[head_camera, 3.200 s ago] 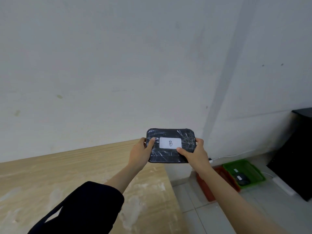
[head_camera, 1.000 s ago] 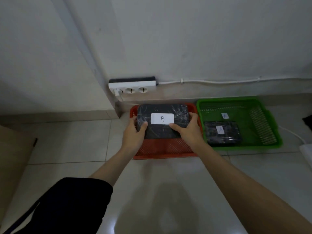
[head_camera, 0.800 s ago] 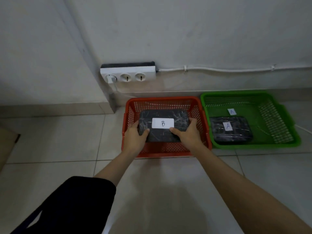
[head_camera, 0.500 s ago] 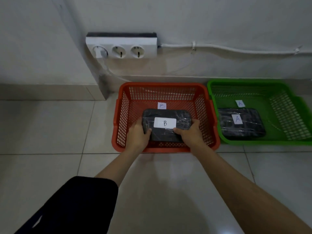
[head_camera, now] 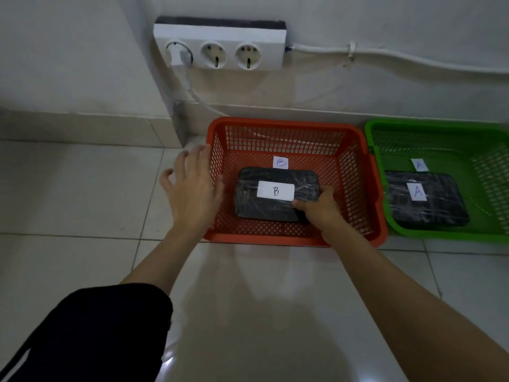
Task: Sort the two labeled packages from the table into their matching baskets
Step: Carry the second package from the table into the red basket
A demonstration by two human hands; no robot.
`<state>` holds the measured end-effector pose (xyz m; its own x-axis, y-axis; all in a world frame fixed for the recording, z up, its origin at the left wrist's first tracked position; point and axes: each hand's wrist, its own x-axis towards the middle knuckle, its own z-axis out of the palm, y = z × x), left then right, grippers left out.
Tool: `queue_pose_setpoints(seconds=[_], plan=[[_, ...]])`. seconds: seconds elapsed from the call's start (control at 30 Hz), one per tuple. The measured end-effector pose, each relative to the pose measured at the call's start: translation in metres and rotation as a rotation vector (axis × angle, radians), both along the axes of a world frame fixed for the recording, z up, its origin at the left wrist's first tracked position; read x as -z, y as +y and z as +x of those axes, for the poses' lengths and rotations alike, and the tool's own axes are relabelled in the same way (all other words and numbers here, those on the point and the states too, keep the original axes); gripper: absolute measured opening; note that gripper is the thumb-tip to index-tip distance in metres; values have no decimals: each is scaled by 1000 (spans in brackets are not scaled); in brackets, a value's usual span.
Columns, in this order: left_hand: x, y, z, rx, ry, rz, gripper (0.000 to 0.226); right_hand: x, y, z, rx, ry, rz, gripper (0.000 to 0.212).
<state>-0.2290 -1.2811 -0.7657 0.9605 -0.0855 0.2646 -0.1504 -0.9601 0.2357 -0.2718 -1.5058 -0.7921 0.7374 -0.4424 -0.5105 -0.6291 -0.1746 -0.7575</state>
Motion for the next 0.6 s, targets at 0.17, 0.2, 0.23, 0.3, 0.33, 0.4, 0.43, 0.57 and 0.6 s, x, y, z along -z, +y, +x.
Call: queue_pose_setpoints(seconds=[0.17, 0.2, 0.23, 0.3, 0.33, 0.4, 0.43, 0.57, 0.6], plan=[[13, 12, 0, -4, 231, -276, 51, 5, 19, 7, -61, -6, -60, 68], [15, 12, -2, 5, 227, -289, 51, 6, 24, 9, -65, -10, -74, 68], [17, 12, -3, 9, 214, -293, 51, 7, 28, 11, -69, -12, -92, 69], [19, 11, -3, 4, 197, -300, 50, 9, 34, 14, -84, -10, -129, 70], [19, 10, -2, -3, 199, -301, 51, 10, 37, 15, -97, -6, -146, 70], [21, 9, -2, -17, 198, -307, 51, 10, 38, 17, -138, 6, -185, 69], [22, 9, -1, -18, 194, -318, 51, 9, 37, 17, -167, 18, -213, 69], [25, 8, -1, -34, 198, -303, 52, 4, 39, 11, -288, 62, -447, 80], [25, 8, 0, -50, 218, -297, 52, 1, 41, 8, -291, 41, -539, 82]])
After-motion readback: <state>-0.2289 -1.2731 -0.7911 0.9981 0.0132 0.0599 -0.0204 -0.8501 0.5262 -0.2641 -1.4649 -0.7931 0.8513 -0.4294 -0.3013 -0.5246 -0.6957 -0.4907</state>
